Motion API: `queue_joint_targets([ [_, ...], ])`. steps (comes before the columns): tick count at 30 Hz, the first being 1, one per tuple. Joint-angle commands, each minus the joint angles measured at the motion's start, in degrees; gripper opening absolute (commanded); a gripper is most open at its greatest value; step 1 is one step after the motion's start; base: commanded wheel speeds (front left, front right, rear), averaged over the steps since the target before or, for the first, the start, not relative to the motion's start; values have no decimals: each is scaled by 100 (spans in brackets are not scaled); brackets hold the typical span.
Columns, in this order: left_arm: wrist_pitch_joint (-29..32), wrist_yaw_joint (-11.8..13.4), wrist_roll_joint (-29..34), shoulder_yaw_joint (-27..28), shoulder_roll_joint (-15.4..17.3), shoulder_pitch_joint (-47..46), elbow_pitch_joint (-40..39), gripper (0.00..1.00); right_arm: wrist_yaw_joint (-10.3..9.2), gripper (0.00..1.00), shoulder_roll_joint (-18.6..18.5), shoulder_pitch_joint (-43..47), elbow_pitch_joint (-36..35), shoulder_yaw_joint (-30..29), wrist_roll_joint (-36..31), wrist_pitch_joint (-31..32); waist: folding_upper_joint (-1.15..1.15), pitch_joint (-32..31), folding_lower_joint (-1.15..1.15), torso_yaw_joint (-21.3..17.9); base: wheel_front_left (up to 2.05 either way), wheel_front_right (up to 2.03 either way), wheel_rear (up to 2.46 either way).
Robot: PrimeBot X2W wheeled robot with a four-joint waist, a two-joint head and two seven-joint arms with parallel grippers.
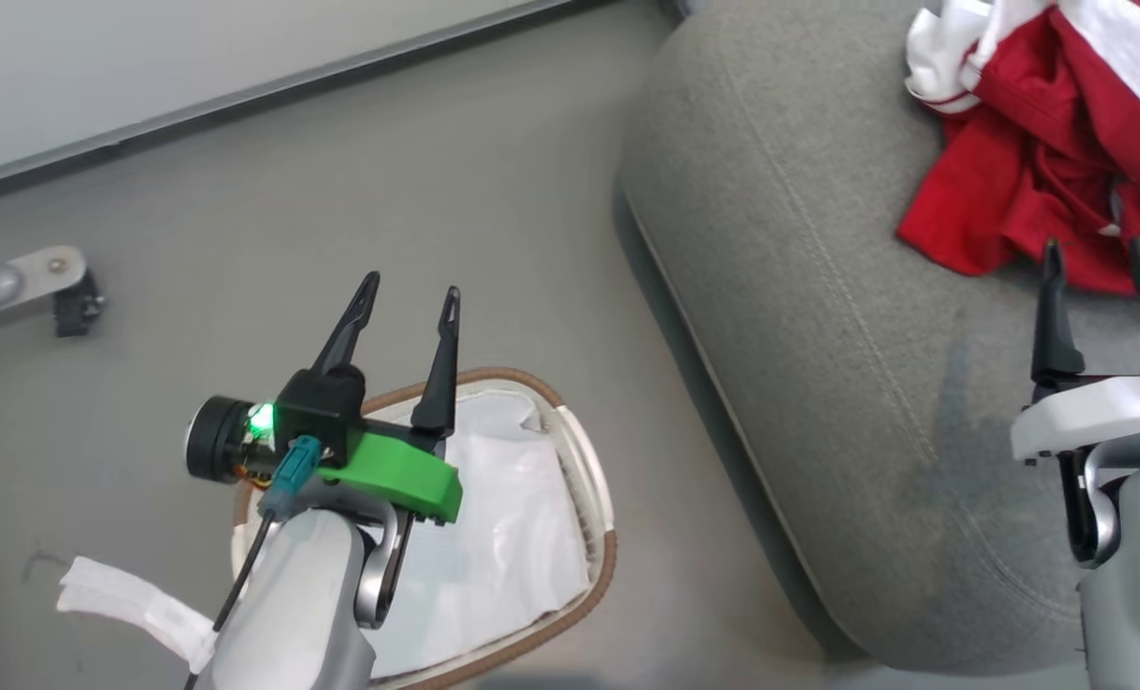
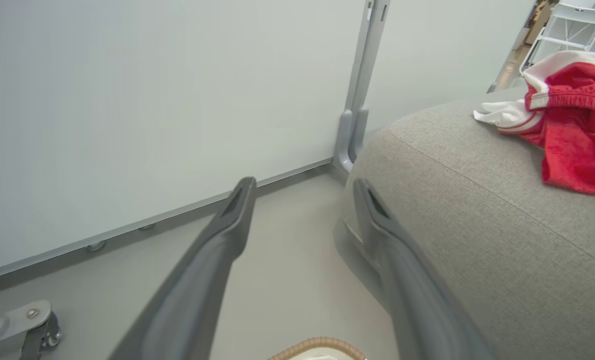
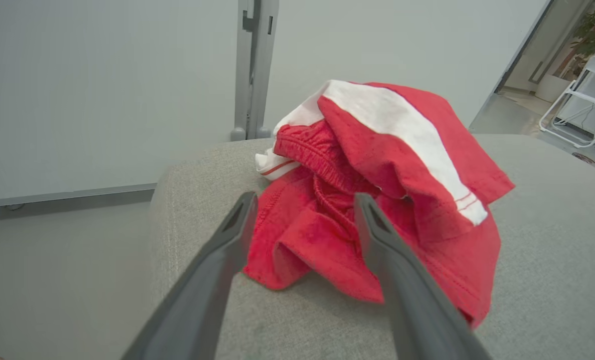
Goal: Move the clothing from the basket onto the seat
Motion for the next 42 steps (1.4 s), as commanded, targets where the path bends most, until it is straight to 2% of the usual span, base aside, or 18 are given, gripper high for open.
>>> queue_joint_targets([
  [1,5,67,-1,82,8,131,-46,100,-8,100,54,91,-45,43,29,1,0,-335,0,447,0,0,0],
  [9,5,230,-47,433,7,448,-55,100,-8,100,284,-27,-87,445,60,0,0,-604,0,1112,0,0,0],
  [16,5,317,-30,846,6,631,51,100,-8,100,359,-167,30,697,126,0,0,-757,0,1443,0,0,0],
  [24,5,363,-47,1235,4,924,105,100,-8,100,362,-62,265,1057,393,1,0,-1007,0,1575,0,0,0],
  [35,5,199,-184,1458,6,1509,144,100,-8,100,365,434,460,1202,514,0,0,-1488,0,1613,0,0,0],
  [42,5,38,-562,1478,7,1833,248,100,-8,100,367,726,508,1221,514,0,0,-1654,0,1634,0,0,0],
])
